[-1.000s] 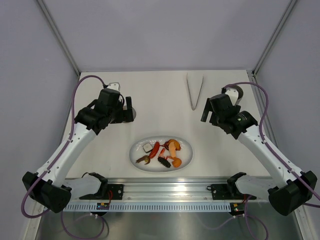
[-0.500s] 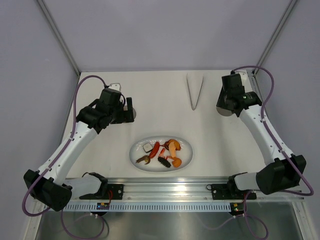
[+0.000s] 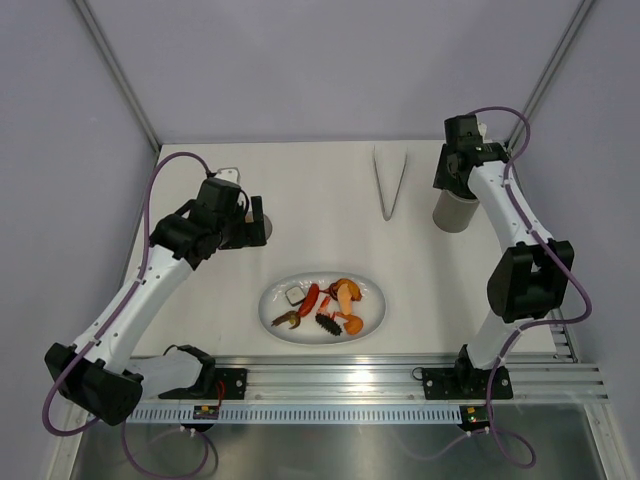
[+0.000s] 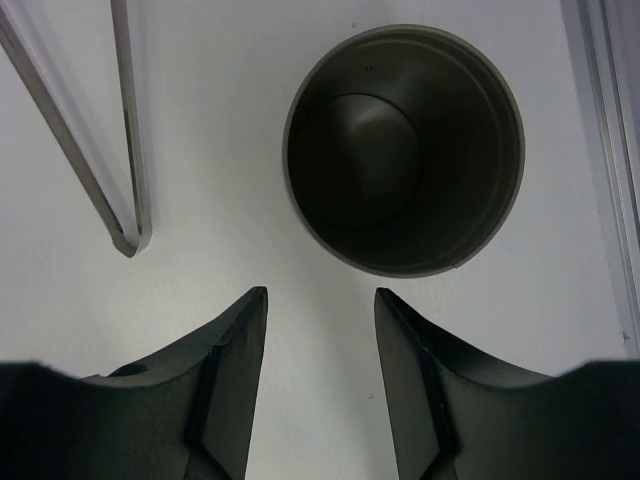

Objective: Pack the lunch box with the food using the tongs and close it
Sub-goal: Pick up the packing box from the center of the board.

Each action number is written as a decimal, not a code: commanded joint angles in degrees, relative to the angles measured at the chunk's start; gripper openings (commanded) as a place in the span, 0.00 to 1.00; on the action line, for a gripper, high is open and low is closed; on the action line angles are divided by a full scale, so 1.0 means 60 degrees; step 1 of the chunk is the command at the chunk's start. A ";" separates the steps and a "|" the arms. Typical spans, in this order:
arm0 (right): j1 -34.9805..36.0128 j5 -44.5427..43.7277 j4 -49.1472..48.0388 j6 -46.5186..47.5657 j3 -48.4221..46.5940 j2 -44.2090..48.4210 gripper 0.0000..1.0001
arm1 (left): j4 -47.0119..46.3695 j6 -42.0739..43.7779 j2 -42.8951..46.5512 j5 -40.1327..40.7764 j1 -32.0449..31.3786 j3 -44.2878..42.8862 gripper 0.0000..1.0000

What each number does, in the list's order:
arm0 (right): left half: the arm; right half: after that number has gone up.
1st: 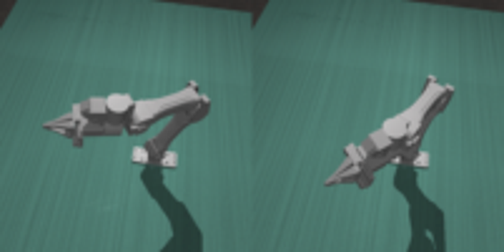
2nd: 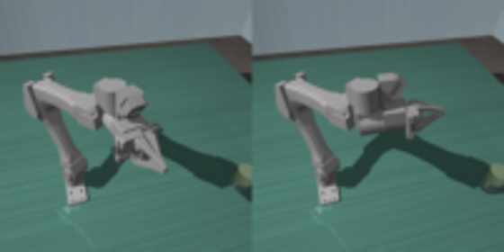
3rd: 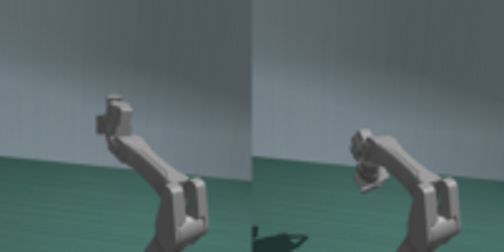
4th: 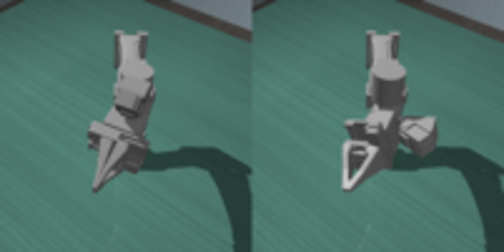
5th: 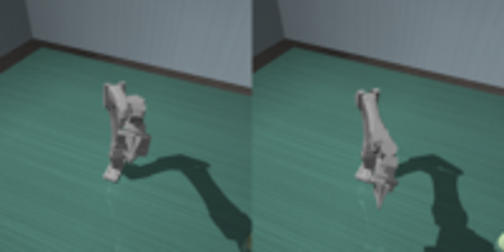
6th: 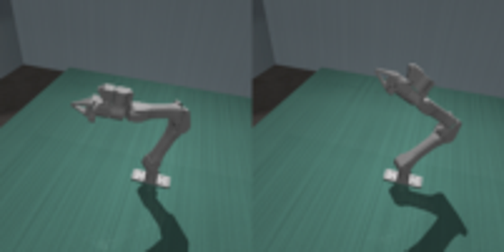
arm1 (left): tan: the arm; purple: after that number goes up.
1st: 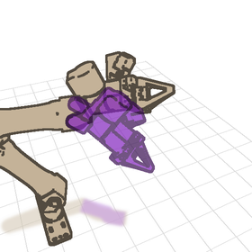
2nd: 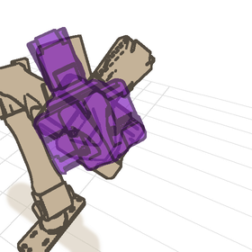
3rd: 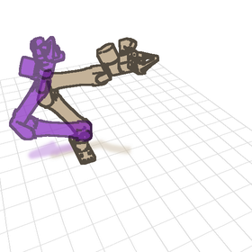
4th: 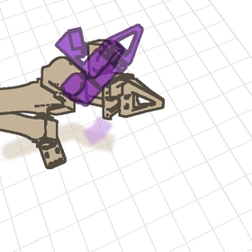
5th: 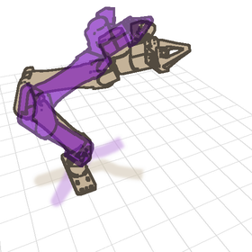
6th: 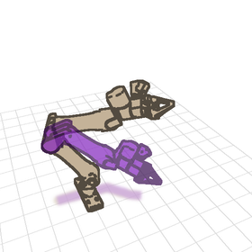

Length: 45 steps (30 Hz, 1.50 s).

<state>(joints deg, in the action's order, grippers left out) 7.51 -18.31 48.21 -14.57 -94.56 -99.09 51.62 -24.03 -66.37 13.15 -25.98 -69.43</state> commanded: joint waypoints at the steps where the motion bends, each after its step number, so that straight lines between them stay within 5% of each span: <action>1: -0.0298 0.0150 0.0198 0.0377 -0.0674 -0.0359 0.55 | -0.0062 -0.0008 0.0266 0.0182 -0.0006 -0.0221 0.99; 13: -0.0431 0.0443 0.0242 0.0802 -0.1187 -0.1561 0.47 | -0.0019 0.0006 0.0192 0.0211 -0.0006 -0.0235 0.99; 24: -0.0446 0.1057 0.0826 0.0831 -0.1027 -0.0699 0.00 | -0.0018 0.0006 0.0119 0.0167 -0.0006 -0.0265 0.99; 32: -0.0285 0.2010 0.0989 0.0334 0.0245 0.0649 0.00 | -0.0019 -0.0023 0.0177 0.0138 0.0008 -0.0221 0.99; 45: 0.1546 0.1600 0.0740 -0.0223 0.2649 0.2525 0.00 | -0.0121 -0.0213 0.0192 -0.0082 0.0008 -0.0118 0.99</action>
<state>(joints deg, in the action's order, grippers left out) 15.16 -7.90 53.80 -14.68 -80.18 -87.24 52.69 -24.51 -66.35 13.23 -25.98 -69.41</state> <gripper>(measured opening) 0.026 0.988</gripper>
